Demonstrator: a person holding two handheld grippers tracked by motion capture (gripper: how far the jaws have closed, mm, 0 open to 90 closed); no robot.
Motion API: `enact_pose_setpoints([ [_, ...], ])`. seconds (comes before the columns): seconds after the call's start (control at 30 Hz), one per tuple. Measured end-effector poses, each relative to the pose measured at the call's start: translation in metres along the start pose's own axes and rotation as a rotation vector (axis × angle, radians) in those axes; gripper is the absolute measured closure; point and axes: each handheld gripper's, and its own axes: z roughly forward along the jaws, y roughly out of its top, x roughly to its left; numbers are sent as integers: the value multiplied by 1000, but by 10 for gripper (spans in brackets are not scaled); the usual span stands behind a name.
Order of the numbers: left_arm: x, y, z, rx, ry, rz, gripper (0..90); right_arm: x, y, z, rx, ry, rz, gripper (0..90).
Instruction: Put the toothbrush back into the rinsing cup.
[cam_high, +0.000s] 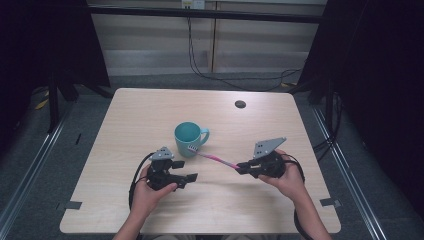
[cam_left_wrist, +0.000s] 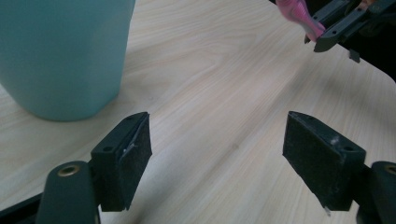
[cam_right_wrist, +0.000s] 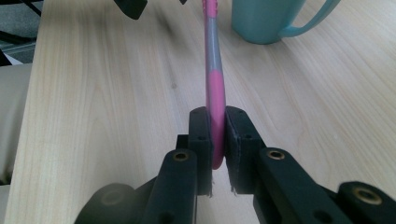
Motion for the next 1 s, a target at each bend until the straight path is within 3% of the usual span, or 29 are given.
enact_pose_setpoints([
  [0.7,-7,22,0,-50,-39,-1,286,4,15,13,-18,24,-27,821],
  [1.0,-7,22,-1,-83,-59,-13,349,6,21,22,-17,23,-29,821],
])
